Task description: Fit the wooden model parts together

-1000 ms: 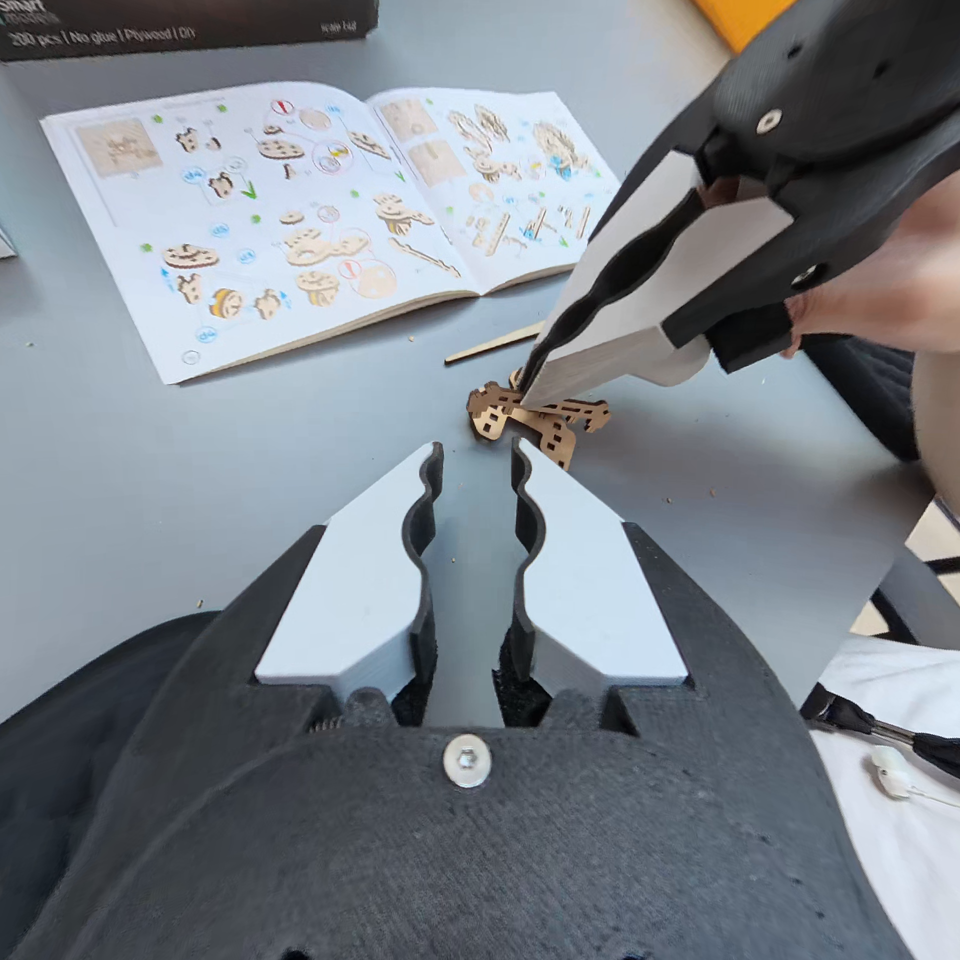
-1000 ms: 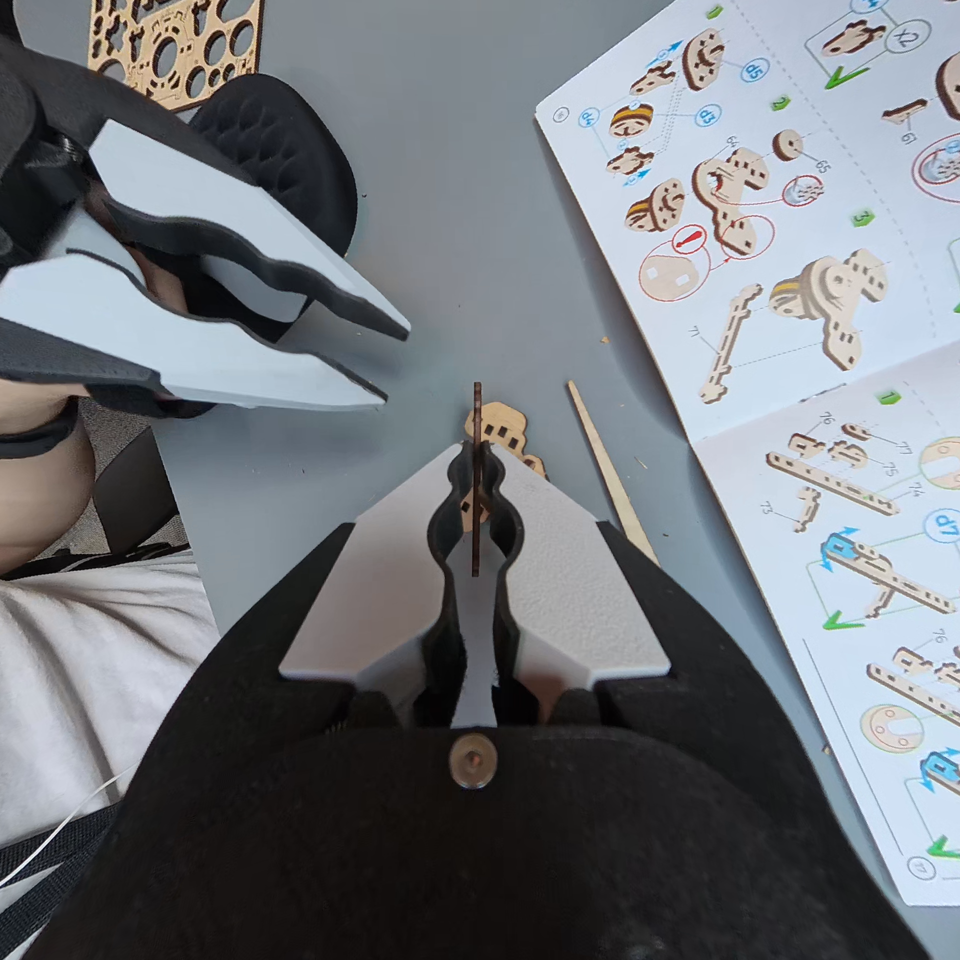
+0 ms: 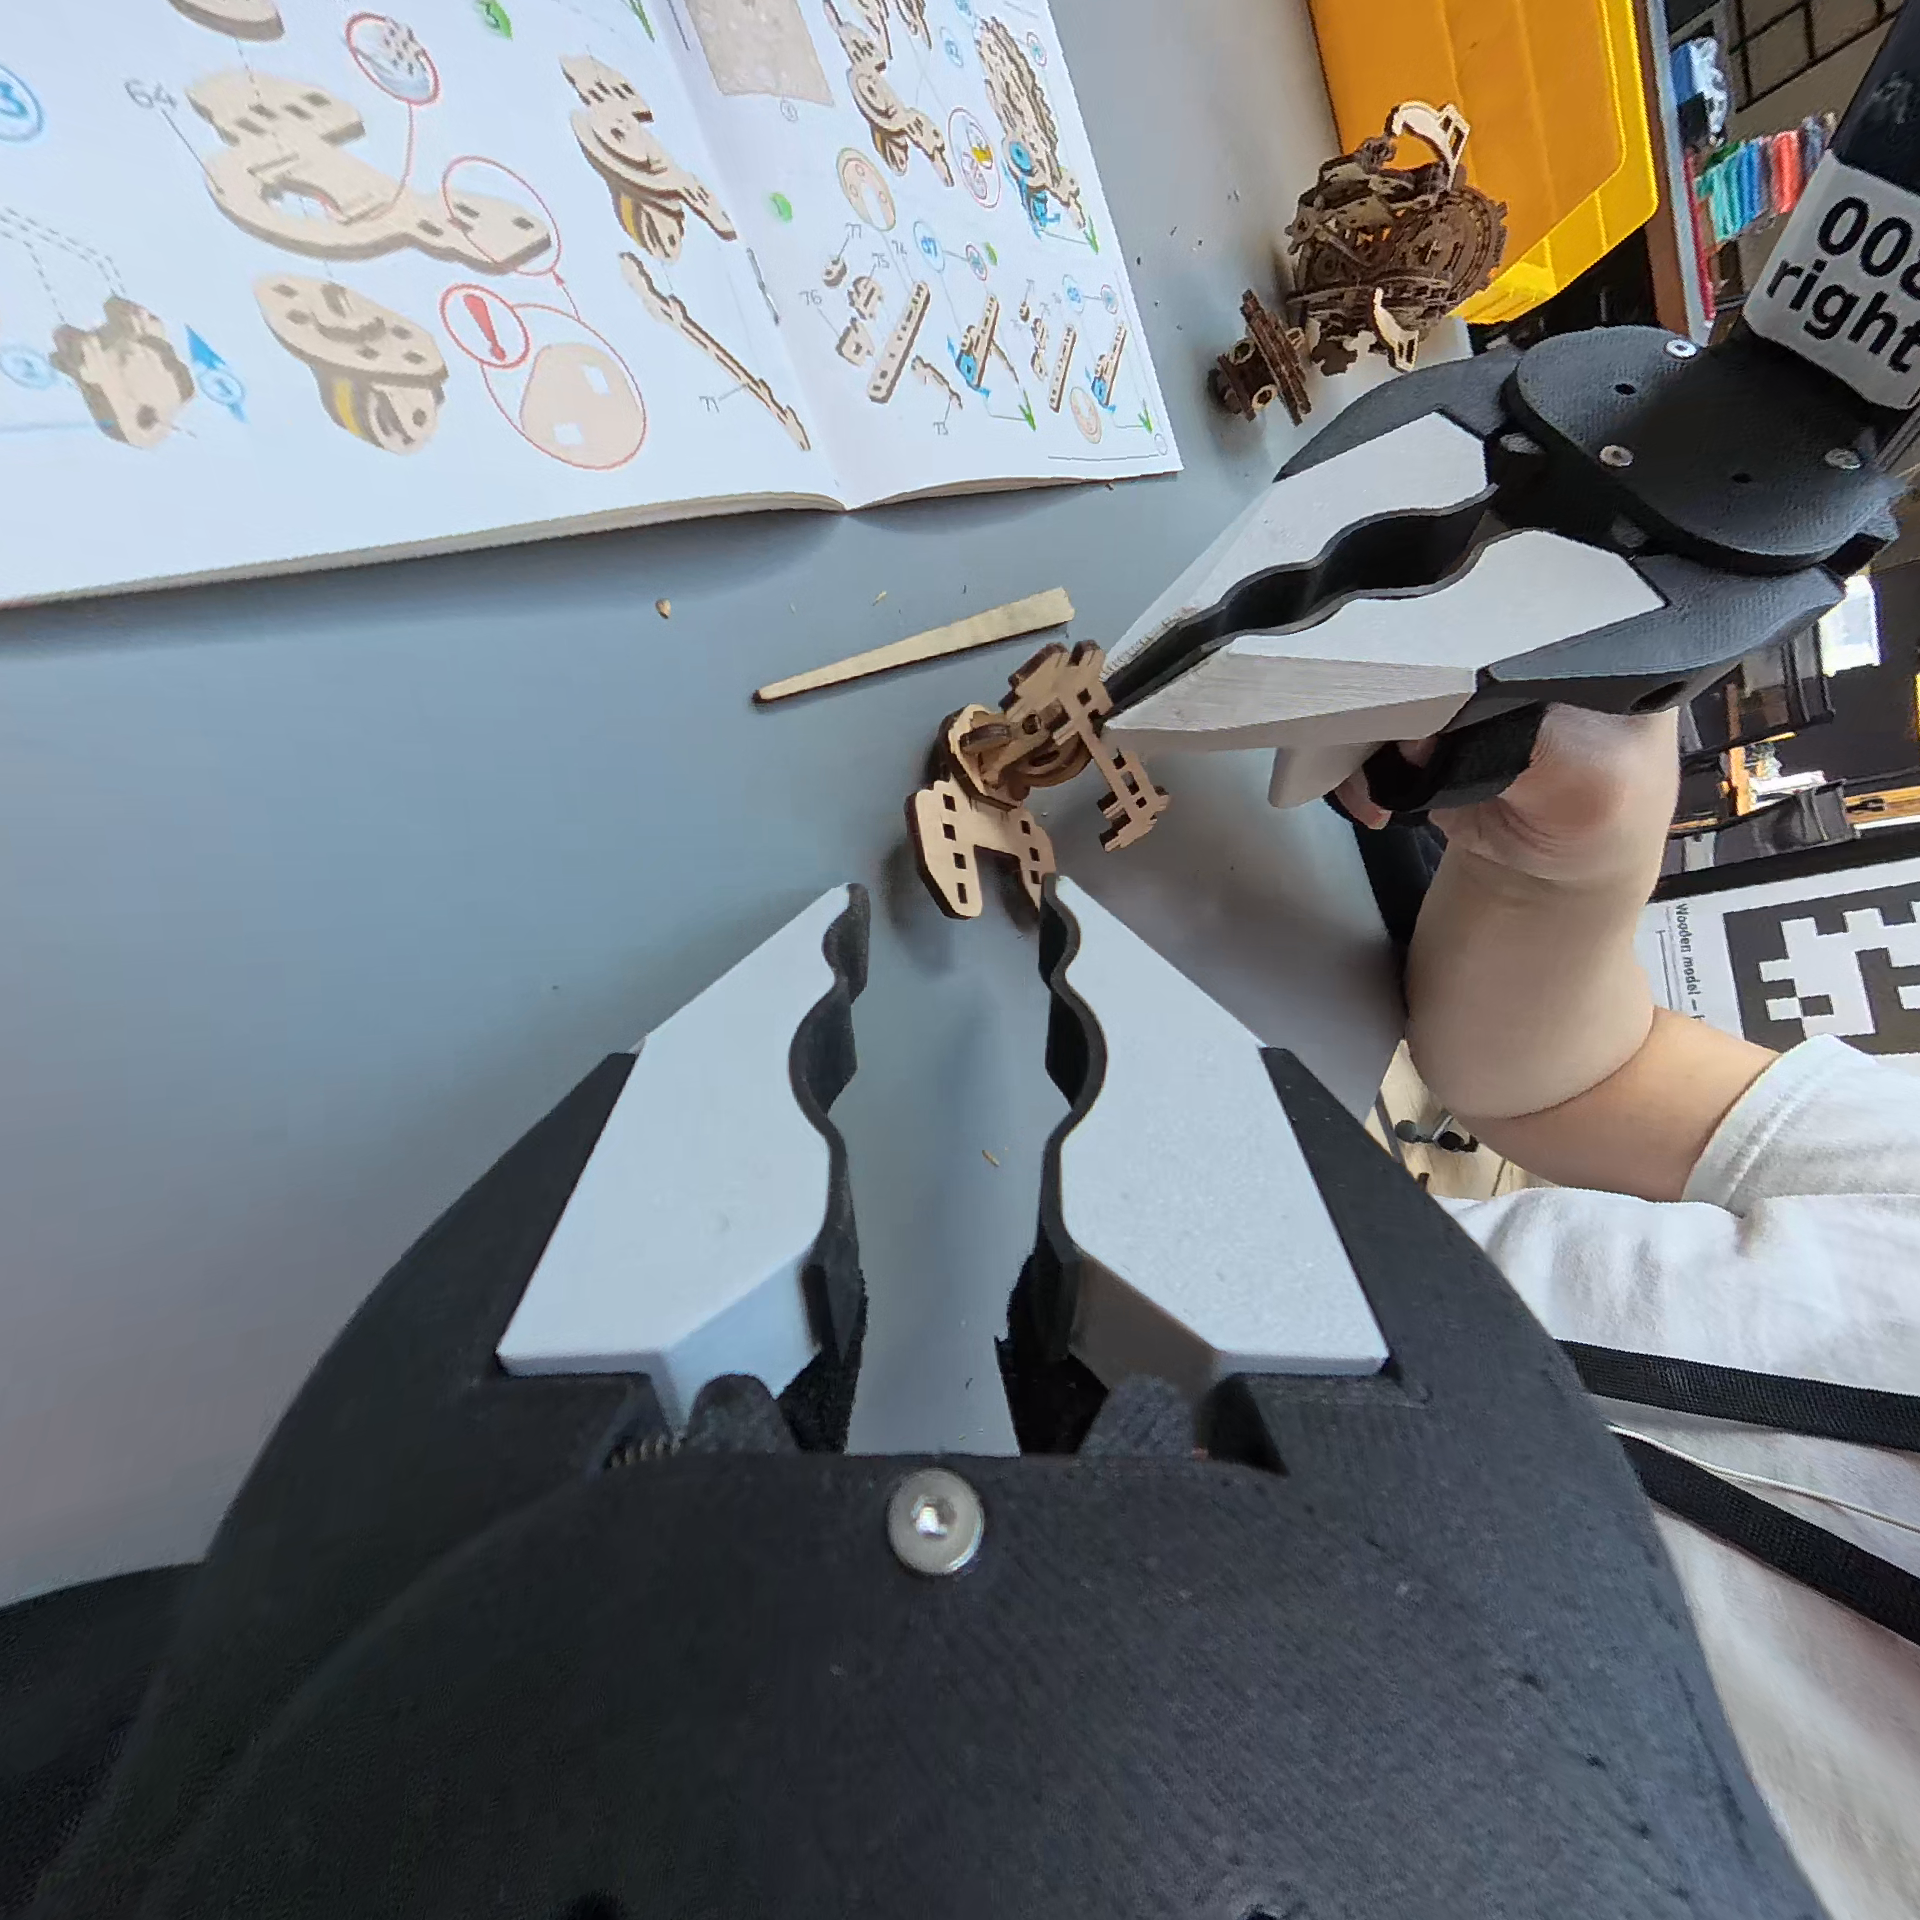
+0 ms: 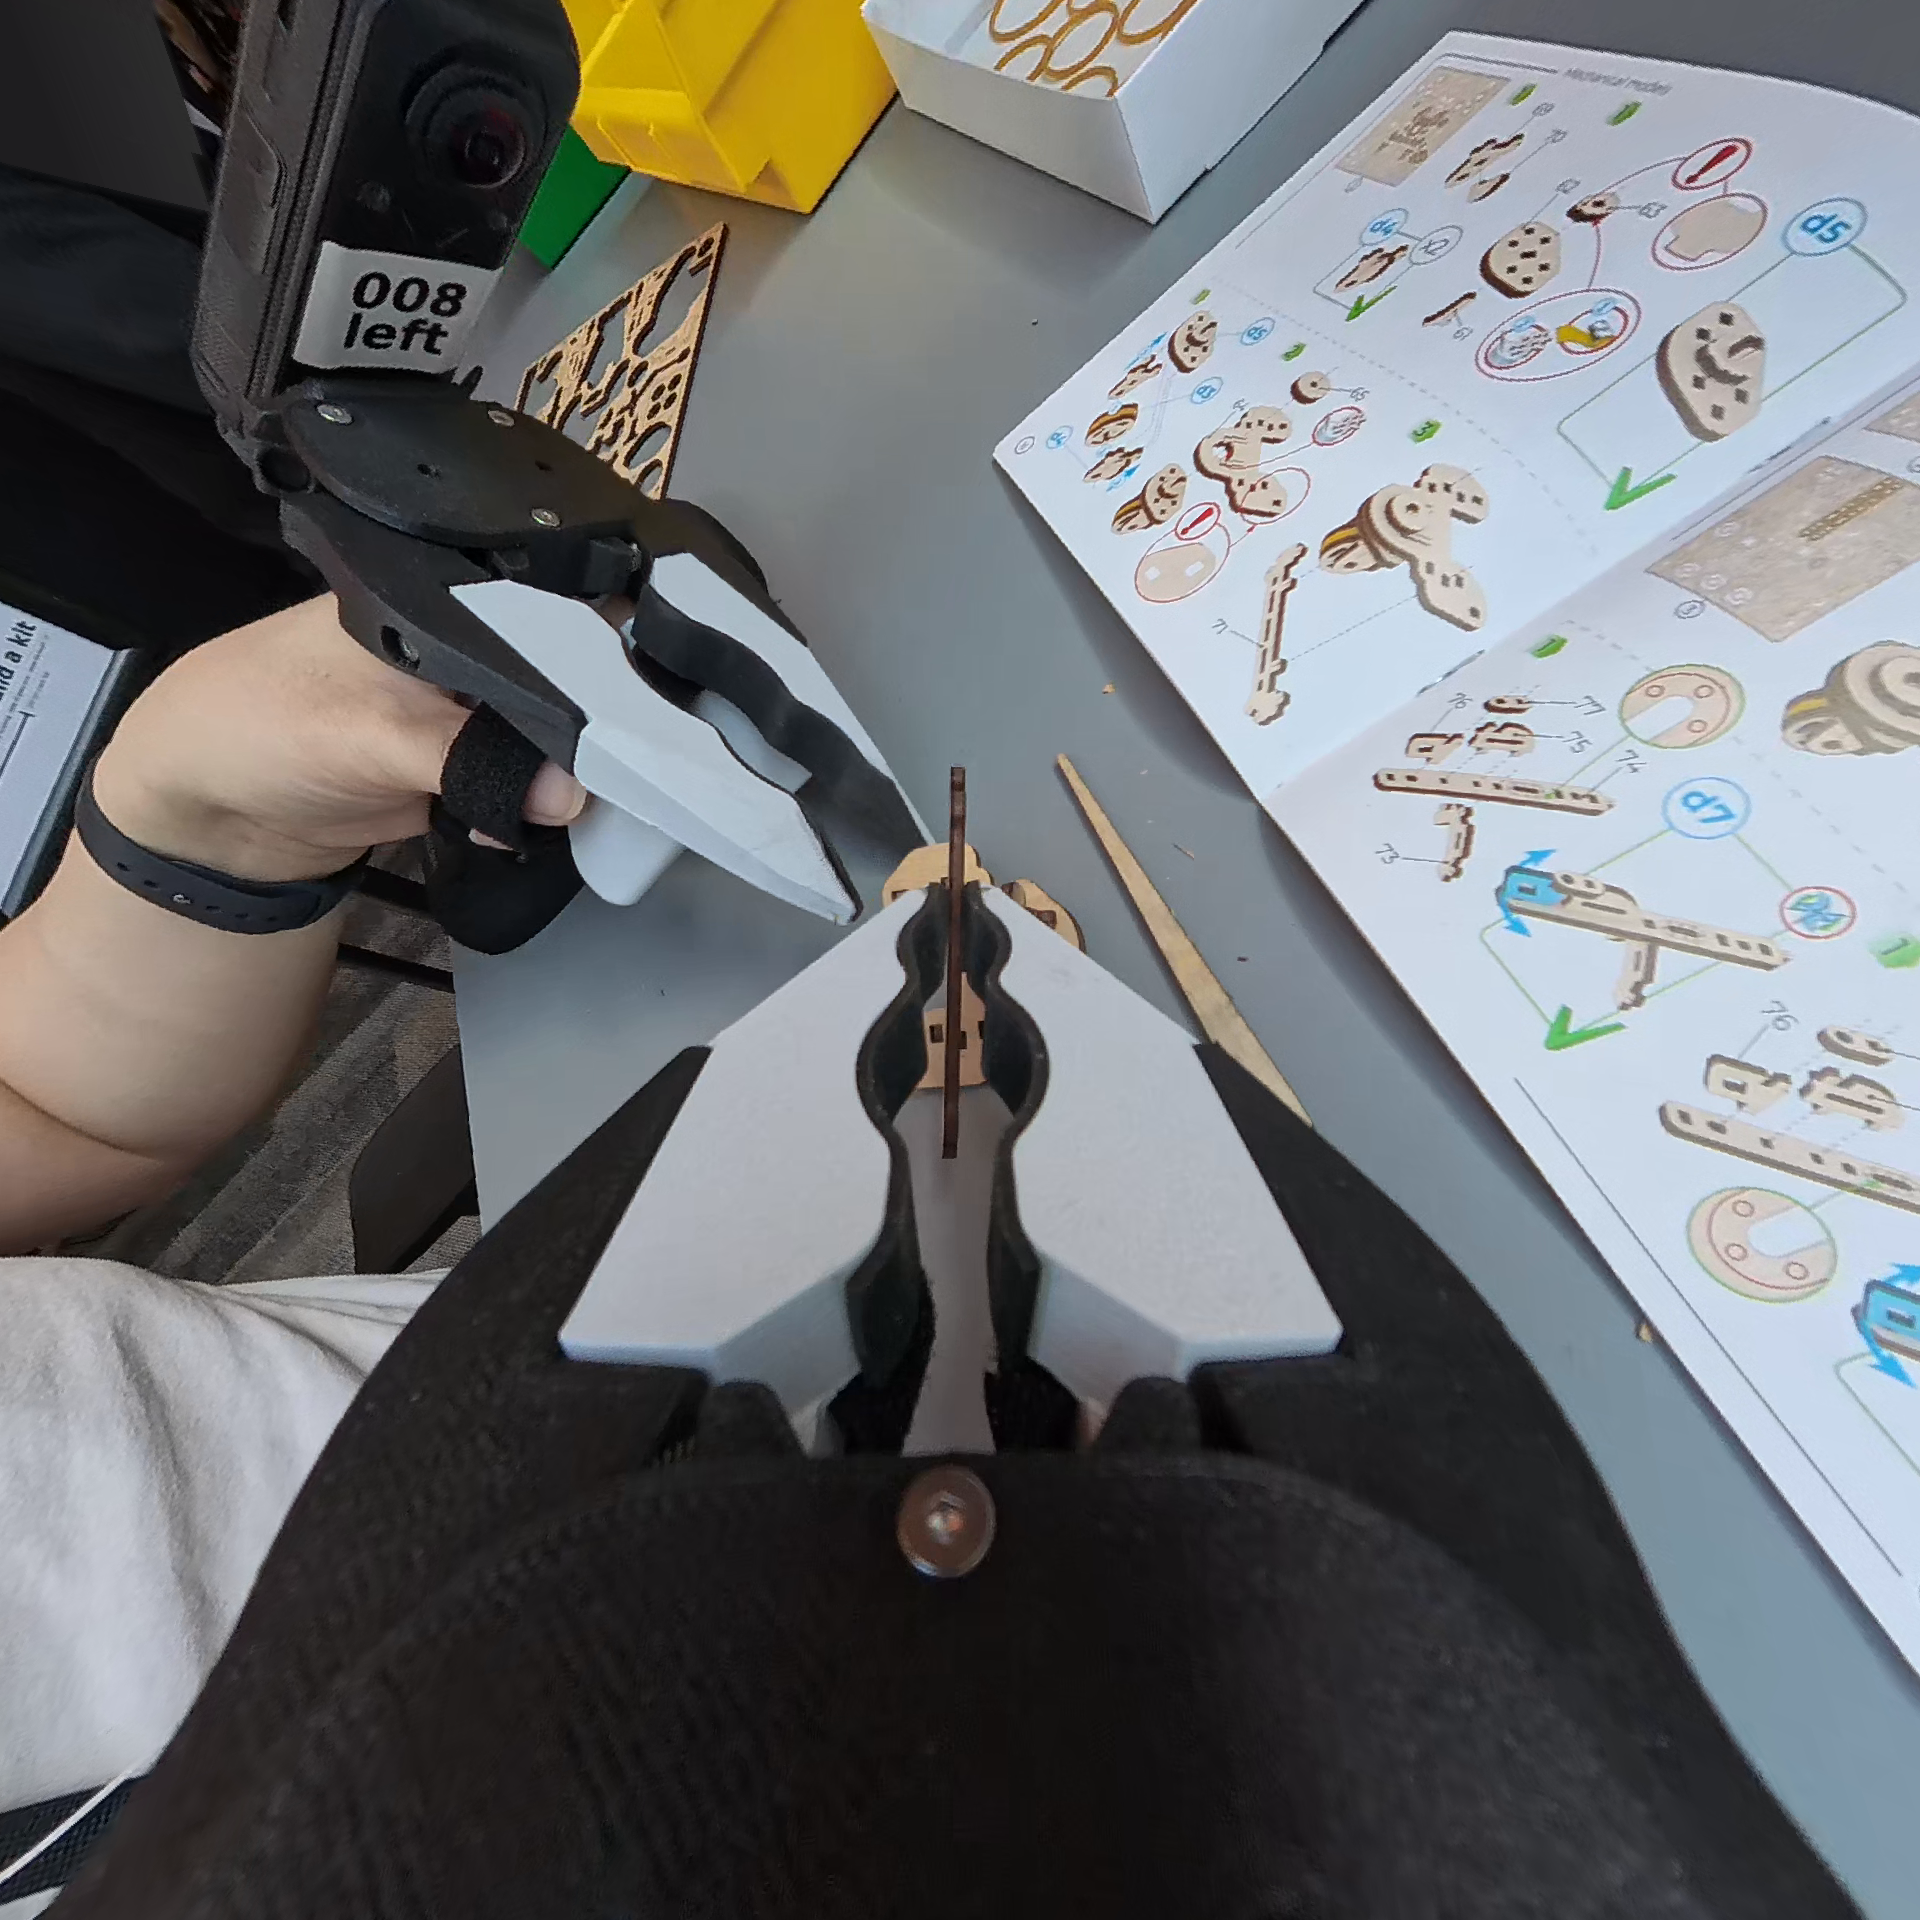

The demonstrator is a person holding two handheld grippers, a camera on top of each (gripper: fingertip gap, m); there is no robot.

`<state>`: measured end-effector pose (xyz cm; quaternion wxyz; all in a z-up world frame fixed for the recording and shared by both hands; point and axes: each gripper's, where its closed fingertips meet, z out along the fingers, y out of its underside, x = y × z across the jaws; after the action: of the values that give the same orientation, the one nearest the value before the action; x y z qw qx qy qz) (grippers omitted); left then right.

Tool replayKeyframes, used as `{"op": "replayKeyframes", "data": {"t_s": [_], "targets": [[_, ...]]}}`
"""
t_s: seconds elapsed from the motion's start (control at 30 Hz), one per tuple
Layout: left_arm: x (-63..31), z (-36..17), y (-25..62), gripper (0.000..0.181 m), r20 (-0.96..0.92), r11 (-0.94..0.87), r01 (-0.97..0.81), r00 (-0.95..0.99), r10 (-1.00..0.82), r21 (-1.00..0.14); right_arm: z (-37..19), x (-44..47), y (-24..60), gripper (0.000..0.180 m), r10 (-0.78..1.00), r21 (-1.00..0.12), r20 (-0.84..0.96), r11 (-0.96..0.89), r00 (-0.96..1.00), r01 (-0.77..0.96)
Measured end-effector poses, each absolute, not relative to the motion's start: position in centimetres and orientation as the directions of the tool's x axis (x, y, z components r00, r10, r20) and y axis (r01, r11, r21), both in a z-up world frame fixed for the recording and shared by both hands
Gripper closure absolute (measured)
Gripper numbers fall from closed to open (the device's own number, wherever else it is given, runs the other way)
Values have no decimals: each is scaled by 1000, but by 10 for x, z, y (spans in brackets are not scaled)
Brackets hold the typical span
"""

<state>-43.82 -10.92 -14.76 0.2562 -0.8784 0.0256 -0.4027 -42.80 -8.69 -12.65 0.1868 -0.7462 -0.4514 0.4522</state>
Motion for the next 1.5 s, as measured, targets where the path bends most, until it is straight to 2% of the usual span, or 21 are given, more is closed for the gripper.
{"op": "replayKeyframes", "data": {"t_s": [0.07,0.2,0.33,0.5,0.73,0.9,1.5], "targets": [[-432,-150,-110,151,702,-871,163,667,-249,-464,-126,-426,-86,178,835,-687,-518,-536,187,490],[-426,-153,-107,172,690,-841,189,675,-263,-506,-127,-422,-85,178,831,-686,-522,-543,192,484],[-423,-150,-104,167,710,-811,248,653,-264,-530,-127,-420,-85,178,836,-688,-513,-535,194,490],[-431,-144,-100,172,708,-765,313,660,-251,-563,-127,-419,-86,178,843,-691,-503,-526,192,496],[-424,-138,-98,179,686,-733,296,660,-307,-613,-117,-422,-92,178,813,-685,-559,-562,160,464],[-425,-135,-100,180,596,-696,232,727,-340,-680,-115,-424,-93,178,862,-720,-471,-500,190,481],[-428,-137,-96,180,725,-719,356,624,-293,-597,-133,-431,-92,178,883,-708,-417,-465,217,531]]}}
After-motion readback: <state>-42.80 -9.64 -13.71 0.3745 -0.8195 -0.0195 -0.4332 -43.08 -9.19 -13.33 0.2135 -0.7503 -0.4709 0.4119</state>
